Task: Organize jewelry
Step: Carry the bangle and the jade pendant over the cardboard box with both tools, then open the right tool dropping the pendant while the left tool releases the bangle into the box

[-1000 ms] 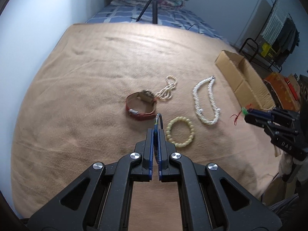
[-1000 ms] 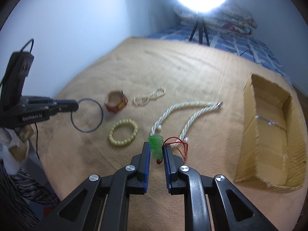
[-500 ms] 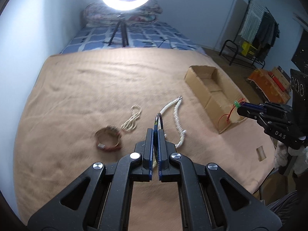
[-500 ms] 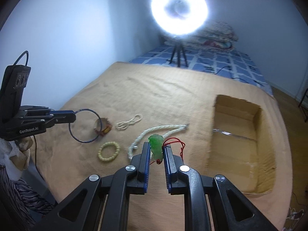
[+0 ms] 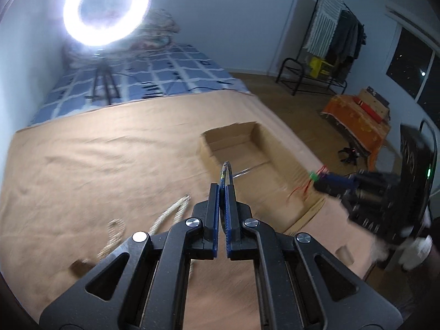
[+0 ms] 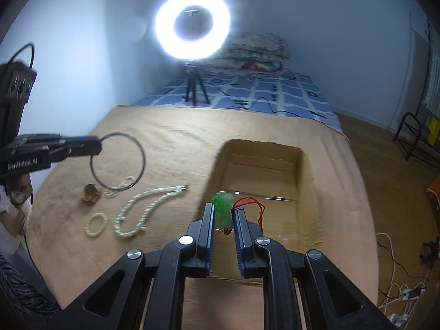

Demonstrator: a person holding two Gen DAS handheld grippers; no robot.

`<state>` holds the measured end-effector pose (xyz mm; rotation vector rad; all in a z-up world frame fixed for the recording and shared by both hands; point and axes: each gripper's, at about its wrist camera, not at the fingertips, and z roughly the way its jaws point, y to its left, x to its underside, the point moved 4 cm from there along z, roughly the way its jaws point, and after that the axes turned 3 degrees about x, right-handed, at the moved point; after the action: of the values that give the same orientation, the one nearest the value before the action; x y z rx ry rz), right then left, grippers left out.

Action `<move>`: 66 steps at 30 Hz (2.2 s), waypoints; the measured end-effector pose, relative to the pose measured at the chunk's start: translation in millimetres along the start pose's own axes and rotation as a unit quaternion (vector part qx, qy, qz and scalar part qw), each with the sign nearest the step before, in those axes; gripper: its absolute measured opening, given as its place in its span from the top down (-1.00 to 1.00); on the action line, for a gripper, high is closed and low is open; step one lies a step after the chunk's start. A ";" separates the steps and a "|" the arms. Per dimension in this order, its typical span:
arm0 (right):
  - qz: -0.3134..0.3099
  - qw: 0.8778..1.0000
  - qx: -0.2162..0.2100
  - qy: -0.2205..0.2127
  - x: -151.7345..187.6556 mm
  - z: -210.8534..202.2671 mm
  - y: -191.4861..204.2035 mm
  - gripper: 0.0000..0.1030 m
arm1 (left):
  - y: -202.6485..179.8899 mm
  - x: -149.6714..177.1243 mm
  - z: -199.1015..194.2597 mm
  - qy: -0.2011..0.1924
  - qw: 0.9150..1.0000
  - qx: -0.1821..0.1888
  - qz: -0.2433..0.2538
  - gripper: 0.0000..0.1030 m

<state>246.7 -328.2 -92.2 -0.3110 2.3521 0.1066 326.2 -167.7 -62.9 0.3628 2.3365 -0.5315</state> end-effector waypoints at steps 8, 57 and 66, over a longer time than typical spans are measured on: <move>0.020 1.000 0.009 0.018 10.7 23.1 -30.6 0.77 | -27.8 -23.4 69.2 0.022 0.999 0.029 -0.009 0.98; 0.046 0.997 0.049 0.041 34.1 55.7 -55.9 -0.12 | -35.0 -24.7 155.4 0.066 0.997 0.014 -0.035 0.37; 0.034 0.998 0.049 0.030 24.5 32.8 -38.6 -0.16 | -30.2 -31.3 107.7 0.038 0.999 0.014 -0.034 0.36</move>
<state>261.8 -364.7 -132.2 -0.1879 2.4181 0.0145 398.7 -248.1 -105.1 0.3232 2.4246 -0.5919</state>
